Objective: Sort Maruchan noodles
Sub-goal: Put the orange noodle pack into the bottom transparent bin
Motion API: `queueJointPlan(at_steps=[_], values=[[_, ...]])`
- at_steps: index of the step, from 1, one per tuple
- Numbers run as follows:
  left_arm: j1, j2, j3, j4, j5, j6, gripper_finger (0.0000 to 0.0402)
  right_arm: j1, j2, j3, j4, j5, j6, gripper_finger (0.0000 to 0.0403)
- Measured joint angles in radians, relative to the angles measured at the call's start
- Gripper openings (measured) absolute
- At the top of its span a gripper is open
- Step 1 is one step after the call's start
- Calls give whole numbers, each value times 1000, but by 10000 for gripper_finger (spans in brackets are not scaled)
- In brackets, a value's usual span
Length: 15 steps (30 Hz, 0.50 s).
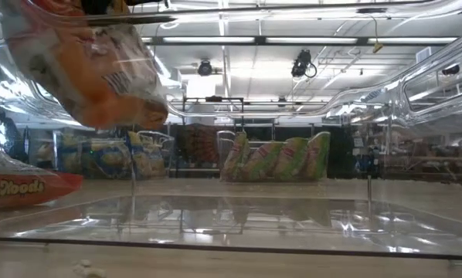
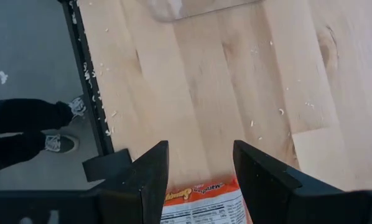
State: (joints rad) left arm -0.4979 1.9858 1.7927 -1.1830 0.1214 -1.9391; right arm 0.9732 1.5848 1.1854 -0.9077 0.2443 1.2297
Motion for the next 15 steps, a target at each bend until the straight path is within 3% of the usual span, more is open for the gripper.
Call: queueJointPlan(at_steps=[10,15], values=[[-22,23,0,-30,-57,-13,138,4,0,0,0,-34,-11,185],[-22,22,0,-38,-65,20,173,1,-6,0,-3,-161,-74,185]])
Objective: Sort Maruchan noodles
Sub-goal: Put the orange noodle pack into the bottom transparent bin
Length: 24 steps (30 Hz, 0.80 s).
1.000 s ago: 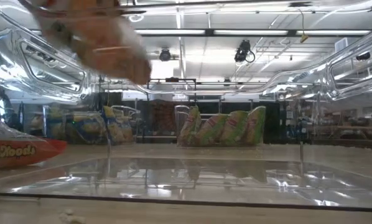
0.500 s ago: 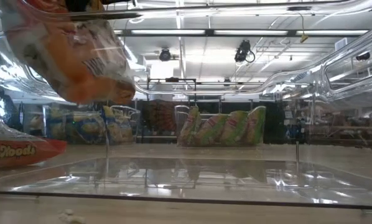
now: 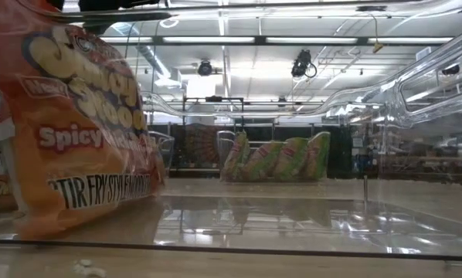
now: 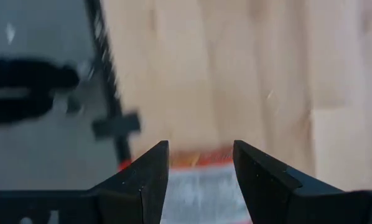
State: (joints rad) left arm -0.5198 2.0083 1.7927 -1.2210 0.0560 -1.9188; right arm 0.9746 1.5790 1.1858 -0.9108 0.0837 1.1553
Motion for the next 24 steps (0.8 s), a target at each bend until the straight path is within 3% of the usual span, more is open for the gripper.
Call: queueJointPlan(at_steps=[4,9,20,24], values=[[2,-2,4,-6,15,44,185,-3,-31,27,-55,-132,10,185],[-3,-32,54,-8,-52,132,185,61,-20,39,-45,-134,14,185],[0,-56,263,68,-543,609,185,150,183,7,51,-190,-260,185],[4,-55,297,125,-624,744,185,150,259,7,47,-217,-282,185]])
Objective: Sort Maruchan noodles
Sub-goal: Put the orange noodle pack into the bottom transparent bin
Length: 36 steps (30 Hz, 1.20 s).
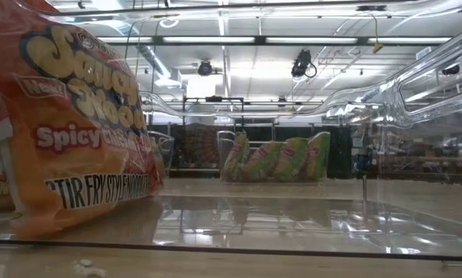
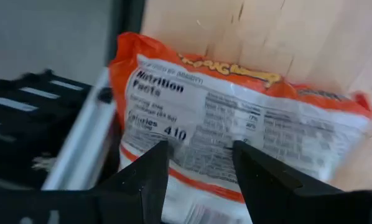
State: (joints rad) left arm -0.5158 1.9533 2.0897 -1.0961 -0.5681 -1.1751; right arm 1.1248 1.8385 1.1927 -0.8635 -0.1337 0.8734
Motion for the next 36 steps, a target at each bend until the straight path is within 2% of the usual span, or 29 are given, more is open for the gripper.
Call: queueJointPlan(at_steps=[3,6,8,13,18,22,25,27,32,36], values=[[7,1,-1,23,-34,58,185,0,36,6,5,-2,-19,181],[9,1,-1,41,-41,97,185,-2,48,5,9,-2,-20,158],[9,1,-1,48,-52,137,185,-2,42,5,13,13,-10,127],[-3,-4,-1,98,-127,249,185,-3,-2,0,12,75,31,20],[-9,-20,32,175,-240,423,186,-25,-127,2,-2,104,98,12],[13,-18,78,202,-248,605,189,-58,-288,15,0,96,130,7],[38,-20,79,270,-191,760,204,-91,-425,16,6,149,159,8],[55,-19,78,329,-112,850,220,-113,-512,16,16,220,164,8],[107,-11,78,471,175,993,267,-163,-698,17,125,400,110,8],[132,-11,78,549,264,1174,290,-194,-797,18,275,431,7,7]])
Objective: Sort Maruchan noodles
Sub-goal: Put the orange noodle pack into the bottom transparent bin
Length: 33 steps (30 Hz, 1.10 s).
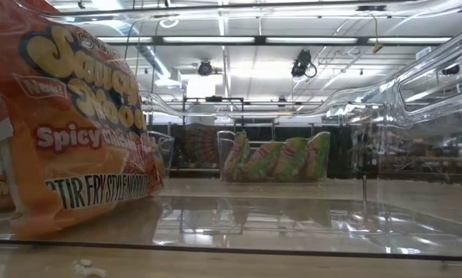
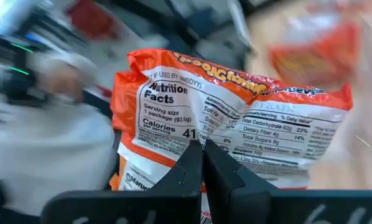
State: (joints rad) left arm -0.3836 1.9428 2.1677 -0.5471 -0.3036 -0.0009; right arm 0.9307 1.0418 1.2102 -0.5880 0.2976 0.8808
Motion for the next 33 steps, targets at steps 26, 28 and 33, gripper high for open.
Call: queueJointPlan(at_steps=[26,28,33], values=[[135,65,0,258,524,193,295,-212,-11,1,304,-90,-322,7],[135,68,0,265,533,196,295,-219,-11,1,310,-98,-339,7],[132,72,0,280,536,163,295,-244,-11,1,323,-62,-370,7]])
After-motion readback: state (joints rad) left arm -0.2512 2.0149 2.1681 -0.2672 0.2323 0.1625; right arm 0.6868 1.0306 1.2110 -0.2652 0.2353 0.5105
